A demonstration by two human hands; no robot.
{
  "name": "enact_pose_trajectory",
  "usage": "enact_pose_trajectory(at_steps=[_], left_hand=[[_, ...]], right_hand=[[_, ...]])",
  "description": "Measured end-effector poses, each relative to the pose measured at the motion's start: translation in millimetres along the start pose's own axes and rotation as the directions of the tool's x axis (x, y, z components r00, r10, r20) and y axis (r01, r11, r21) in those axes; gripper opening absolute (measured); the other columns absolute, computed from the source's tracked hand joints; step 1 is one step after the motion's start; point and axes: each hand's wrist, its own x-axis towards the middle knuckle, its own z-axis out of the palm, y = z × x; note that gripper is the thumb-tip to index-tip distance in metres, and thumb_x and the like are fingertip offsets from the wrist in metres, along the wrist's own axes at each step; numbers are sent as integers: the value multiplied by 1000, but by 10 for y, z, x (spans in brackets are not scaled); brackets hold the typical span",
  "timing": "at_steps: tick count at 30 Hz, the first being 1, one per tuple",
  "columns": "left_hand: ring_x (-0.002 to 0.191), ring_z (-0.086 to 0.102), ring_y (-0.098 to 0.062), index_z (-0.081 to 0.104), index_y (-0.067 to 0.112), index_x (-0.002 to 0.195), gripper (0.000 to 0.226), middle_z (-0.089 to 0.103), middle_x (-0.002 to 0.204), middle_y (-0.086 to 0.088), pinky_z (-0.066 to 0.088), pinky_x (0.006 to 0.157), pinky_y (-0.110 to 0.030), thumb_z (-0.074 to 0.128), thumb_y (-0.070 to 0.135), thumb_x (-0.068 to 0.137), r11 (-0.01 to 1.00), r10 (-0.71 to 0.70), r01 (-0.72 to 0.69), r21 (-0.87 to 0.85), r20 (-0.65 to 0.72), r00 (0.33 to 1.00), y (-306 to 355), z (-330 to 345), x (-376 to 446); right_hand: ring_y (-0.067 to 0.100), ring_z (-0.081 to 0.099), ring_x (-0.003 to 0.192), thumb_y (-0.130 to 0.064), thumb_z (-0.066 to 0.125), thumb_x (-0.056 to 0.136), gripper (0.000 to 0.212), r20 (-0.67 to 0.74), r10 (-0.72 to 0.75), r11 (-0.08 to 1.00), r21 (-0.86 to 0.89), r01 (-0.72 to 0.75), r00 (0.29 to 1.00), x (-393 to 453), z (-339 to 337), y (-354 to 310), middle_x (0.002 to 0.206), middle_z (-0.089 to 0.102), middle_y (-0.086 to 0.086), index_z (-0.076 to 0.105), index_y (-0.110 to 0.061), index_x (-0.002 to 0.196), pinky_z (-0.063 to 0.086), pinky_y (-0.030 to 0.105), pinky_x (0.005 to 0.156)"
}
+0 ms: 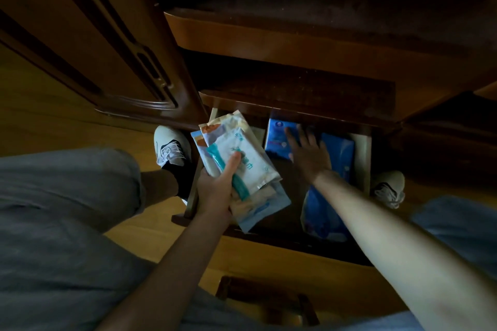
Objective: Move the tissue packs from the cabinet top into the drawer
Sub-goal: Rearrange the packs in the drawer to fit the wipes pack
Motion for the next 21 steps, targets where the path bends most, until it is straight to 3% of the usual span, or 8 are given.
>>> enact_pose_trajectory(at_steps=[7, 11, 13, 14, 15, 16, 18, 21], left_hand=[[92, 76, -21, 67, 18, 115, 42, 78, 105, -4, 63, 74, -41, 83, 35, 80, 995, 11, -16, 101, 57, 998, -35, 16, -21], [85, 77, -14, 68, 19, 112, 46, 78, 100, -1, 64, 70, -36, 86, 38, 74, 962, -36, 4, 274, 111, 993, -85, 102, 26], [78, 76, -9, 68, 20, 109, 42, 79, 95, 1, 60, 59, -26, 86, 35, 75, 943, -77, 17, 333, 167, 983, -120, 175, 30], [79, 76, -10, 68, 20, 110, 40, 79, 96, 0, 60, 58, -25, 86, 33, 76, 941, -109, 33, 337, 209, 972, -147, 217, 32], [84, 76, -13, 68, 19, 111, 38, 79, 100, -3, 61, 62, -28, 84, 31, 78, 941, -140, 48, 335, 255, 957, -177, 255, 33], [89, 76, -16, 69, 17, 113, 37, 78, 105, -5, 62, 69, -32, 83, 30, 81, 937, -167, 57, 344, 298, 940, -211, 294, 33], [100, 74, -21, 67, 16, 121, 41, 75, 115, -8, 61, 87, -38, 78, 33, 86, 915, -206, 48, 400, 362, 909, -282, 368, 43], [113, 66, -24, 54, 15, 136, 55, 65, 130, -8, 56, 97, -40, 72, 39, 90, 832, -240, 8, 555, 348, 906, -435, 471, 55]], right_hand=[[36, 38, 140, -32, 41, 104, 53, -130, 218, 974, 85, -209, 967, 256, -74, 47, 152, 47, 16, 32, -15, 154, 31, 52, 114], [36, 44, 136, -28, 55, 100, 52, -309, 121, 938, 347, -7, 943, -60, -91, 43, 146, 53, 13, 45, -12, 149, 35, 48, 113], [26, 54, 126, -37, 59, 98, 39, -222, 242, 657, 754, 9, 945, -348, -156, 2, 132, 62, 0, 60, -24, 135, 44, 40, 103], [20, 59, 121, -53, 59, 94, 39, -12, 264, 376, 922, -92, 964, -490, -259, -42, 125, 65, -7, 64, -33, 127, 45, 34, 96], [16, 63, 117, -69, 60, 85, 46, 202, 192, 88, 971, -222, 960, -600, -349, -87, 122, 68, -10, 66, -40, 121, 47, 31, 92], [15, 68, 111, -78, 64, 76, 50, 334, 69, -89, 940, -328, 940, -670, -388, -109, 120, 71, -7, 68, -47, 115, 52, 30, 87], [16, 74, 98, -72, 80, 64, 54, 409, -48, -109, 904, -412, 911, -747, -367, -129, 116, 74, 1, 67, -51, 112, 60, 29, 73], [24, 77, 90, -49, 90, 66, 71, 482, 9, -132, 869, -477, 876, -859, -126, -80, 101, 79, 6, 61, -24, 126, 63, 35, 68]])
